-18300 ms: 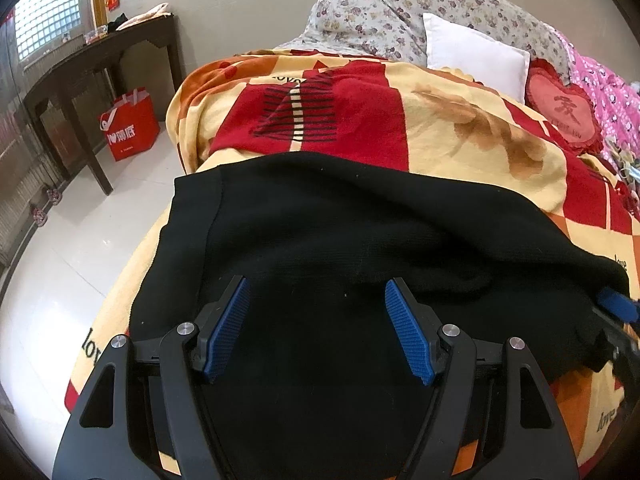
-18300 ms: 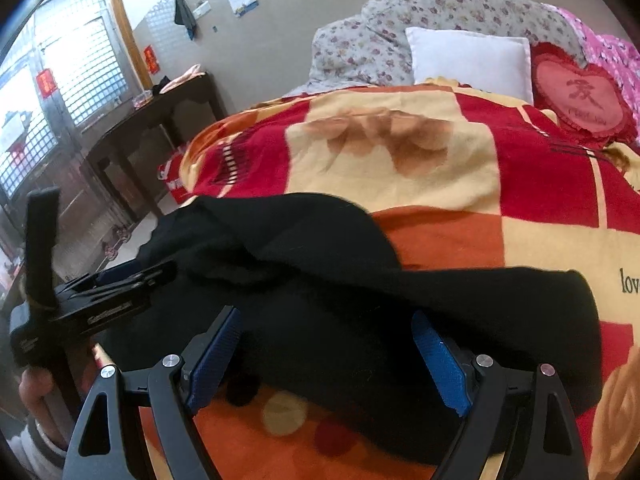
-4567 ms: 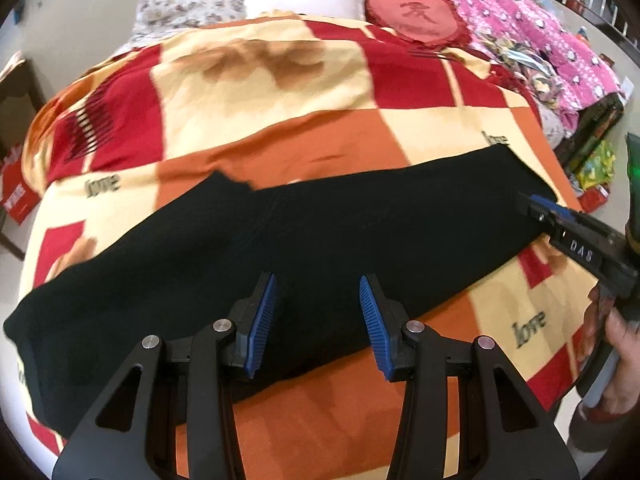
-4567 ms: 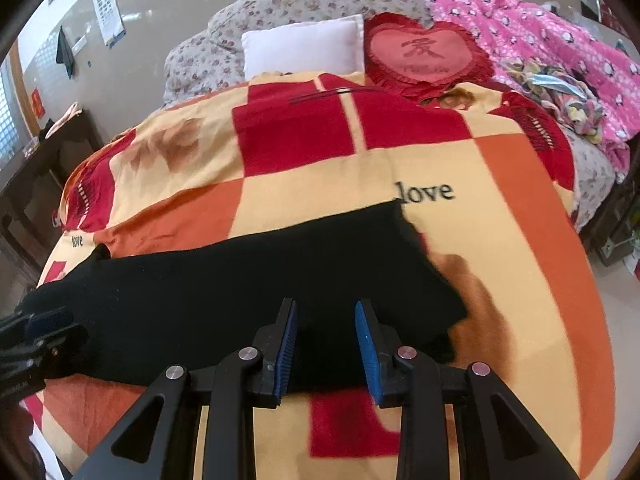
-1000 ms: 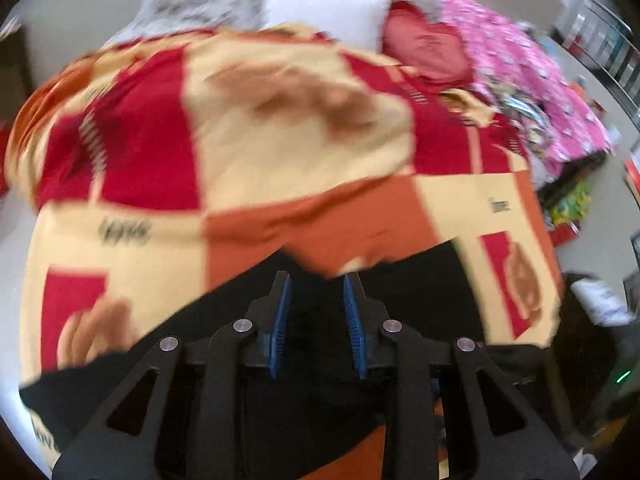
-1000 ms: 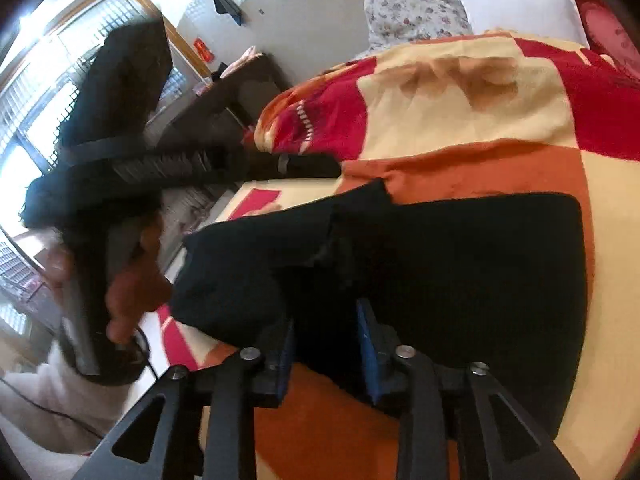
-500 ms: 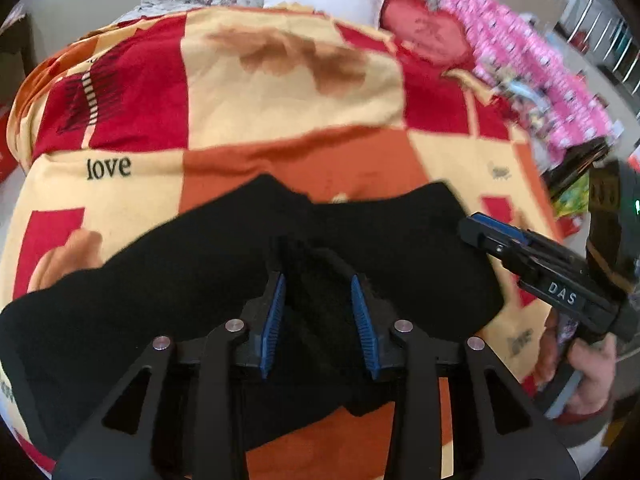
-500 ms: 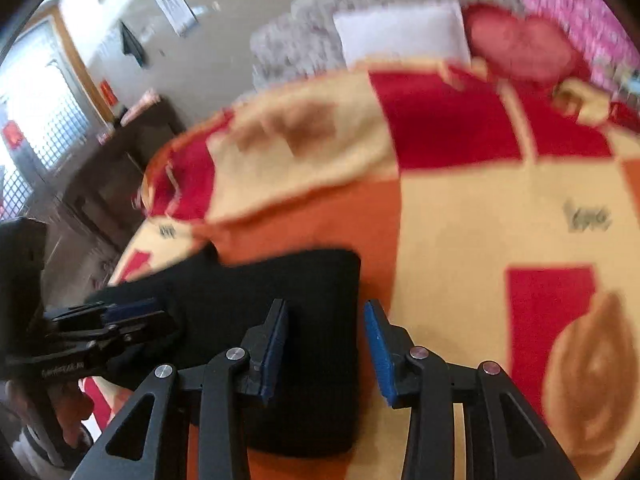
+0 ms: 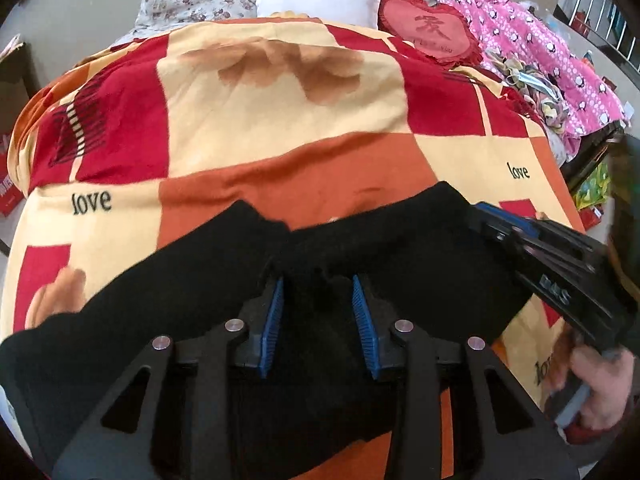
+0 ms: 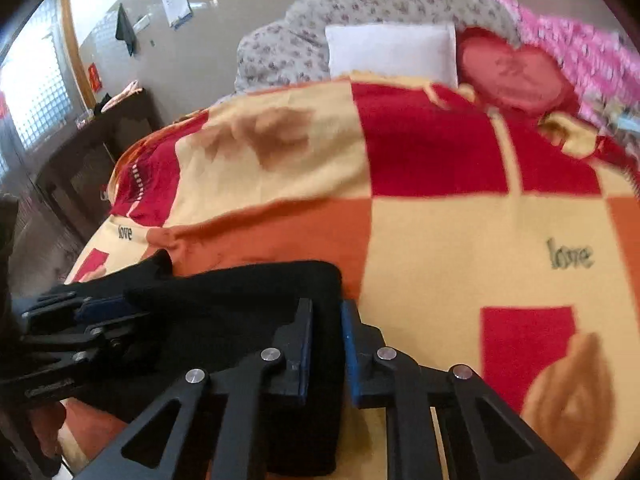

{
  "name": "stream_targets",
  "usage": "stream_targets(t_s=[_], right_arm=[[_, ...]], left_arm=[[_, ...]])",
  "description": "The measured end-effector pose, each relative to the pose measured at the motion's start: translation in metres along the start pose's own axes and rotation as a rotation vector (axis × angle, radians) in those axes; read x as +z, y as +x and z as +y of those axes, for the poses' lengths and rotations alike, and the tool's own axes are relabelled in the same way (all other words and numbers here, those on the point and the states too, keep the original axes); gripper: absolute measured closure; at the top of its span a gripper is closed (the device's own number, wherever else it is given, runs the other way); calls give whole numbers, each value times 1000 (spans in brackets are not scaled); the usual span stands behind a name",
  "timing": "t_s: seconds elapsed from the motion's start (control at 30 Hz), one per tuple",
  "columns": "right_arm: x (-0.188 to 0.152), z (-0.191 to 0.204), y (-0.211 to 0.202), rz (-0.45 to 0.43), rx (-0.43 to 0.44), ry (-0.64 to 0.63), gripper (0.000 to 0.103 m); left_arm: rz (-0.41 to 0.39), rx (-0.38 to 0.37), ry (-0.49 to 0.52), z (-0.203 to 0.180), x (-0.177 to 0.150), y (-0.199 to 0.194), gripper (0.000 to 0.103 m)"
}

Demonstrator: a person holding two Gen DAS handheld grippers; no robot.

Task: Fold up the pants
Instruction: 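Fold the held pants end over toward the left gripper and release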

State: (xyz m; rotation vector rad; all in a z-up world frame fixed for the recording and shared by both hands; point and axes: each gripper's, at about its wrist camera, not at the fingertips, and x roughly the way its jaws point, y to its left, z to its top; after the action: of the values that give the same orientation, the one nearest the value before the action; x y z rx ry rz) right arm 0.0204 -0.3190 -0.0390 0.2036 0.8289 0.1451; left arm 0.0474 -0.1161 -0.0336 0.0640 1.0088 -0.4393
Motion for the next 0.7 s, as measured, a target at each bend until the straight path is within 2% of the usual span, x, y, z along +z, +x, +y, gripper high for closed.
stream_targets(t_s=[0.07, 0.1, 0.17, 0.23, 0.27, 0.37, 0.47, 0.5, 0.57, 0.67, 0.7], right_arm=[[2, -10, -10, -18, 58, 66, 89], [3, -12, -17, -32, 56, 79, 89], [6, -7, -36, -62, 57, 72, 89], [6, 9, -50, -78, 134, 31, 89], [5, 22, -53, -71, 183, -2, 89], [-4, 59, -43, -18, 227, -111, 89], [-26, 96, -11, 109, 153, -224, 89], [-34, 102, -7, 131, 160, -248, 88], [-45, 119, -16, 100, 196, -315, 89], [-43, 126, -24, 125, 344, -303, 89], [-42, 126, -26, 115, 331, -299, 89]], left_arm=[[6, 17, -15, 6, -4, -7, 69], [4, 24, -14, 7, -6, -10, 69], [-8, 60, 6, 9, -15, -17, 69], [6, 73, 10, 13, -24, -16, 69], [12, 72, 3, 15, -27, -16, 69], [9, 71, -44, 28, -35, -21, 69], [11, 59, -90, 39, -40, -32, 69], [11, 61, -100, 43, -42, -36, 69], [6, 68, -115, 50, -46, -43, 69], [4, 80, -154, 67, -56, -55, 69], [1, 83, -171, 74, -60, -59, 69]])
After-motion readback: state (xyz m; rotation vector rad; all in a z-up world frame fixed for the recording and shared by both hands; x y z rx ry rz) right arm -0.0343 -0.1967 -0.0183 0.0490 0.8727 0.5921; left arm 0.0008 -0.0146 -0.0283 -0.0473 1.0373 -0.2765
